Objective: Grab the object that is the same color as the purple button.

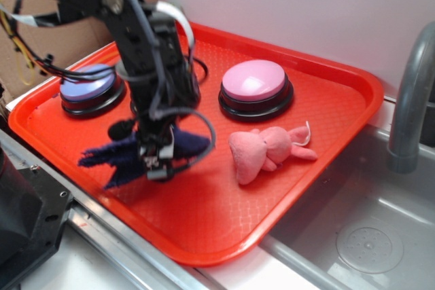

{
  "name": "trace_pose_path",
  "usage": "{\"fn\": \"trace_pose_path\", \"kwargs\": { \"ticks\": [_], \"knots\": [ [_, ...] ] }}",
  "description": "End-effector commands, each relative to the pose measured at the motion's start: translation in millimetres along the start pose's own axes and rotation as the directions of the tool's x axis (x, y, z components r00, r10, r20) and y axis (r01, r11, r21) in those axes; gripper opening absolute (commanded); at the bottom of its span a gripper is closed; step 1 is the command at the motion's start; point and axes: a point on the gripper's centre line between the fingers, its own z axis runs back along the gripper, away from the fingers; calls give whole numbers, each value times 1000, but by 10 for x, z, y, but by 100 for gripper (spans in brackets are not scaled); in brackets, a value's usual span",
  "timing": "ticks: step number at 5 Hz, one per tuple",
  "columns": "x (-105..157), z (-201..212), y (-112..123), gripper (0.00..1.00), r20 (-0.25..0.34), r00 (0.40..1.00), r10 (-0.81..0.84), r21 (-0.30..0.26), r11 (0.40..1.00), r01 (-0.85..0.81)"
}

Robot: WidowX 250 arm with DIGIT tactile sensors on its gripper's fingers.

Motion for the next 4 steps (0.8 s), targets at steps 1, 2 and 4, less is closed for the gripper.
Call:
{"fn": "trace_pose_path", "kwargs": {
  "ticks": [1,2,4],
  "knots": [
    [-92,782,325,0,-9,884,467,-8,884,-467],
    [-217,1063,563,0,-9,794,608,-2,794,-608],
    [-247,1295,726,0,28,705,709,34,704,-710]
  ]
}}
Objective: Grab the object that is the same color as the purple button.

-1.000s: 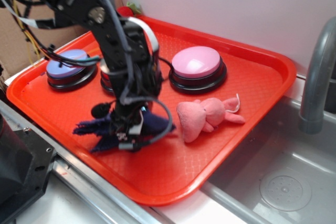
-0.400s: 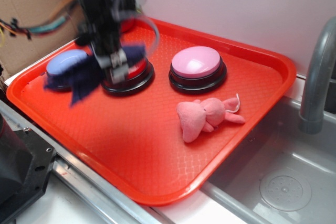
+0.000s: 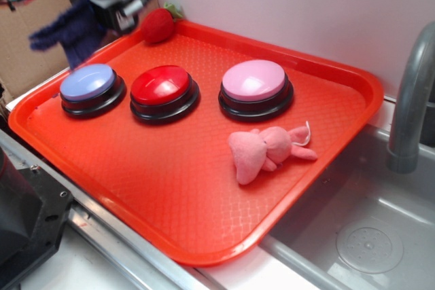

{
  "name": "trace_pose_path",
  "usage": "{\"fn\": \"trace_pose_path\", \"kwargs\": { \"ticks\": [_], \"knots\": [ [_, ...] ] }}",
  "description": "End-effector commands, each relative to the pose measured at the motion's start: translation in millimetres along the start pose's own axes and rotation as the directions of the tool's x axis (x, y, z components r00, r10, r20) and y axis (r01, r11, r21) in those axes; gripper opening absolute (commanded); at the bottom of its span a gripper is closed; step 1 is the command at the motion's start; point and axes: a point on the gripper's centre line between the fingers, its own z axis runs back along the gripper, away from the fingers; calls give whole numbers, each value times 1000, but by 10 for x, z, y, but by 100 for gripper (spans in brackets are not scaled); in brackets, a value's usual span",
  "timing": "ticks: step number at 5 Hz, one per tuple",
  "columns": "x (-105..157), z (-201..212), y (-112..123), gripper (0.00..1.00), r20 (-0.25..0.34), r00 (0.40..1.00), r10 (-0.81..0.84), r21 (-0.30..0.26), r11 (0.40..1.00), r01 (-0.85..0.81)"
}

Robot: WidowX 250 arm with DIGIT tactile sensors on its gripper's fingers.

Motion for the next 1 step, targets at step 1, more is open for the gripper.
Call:
{"fn": "trace_pose_path", "kwargs": {
  "ticks": [1],
  "knots": [
    [-19,143,-67,100,-131,984,125,80,990,-115]
  ]
}}
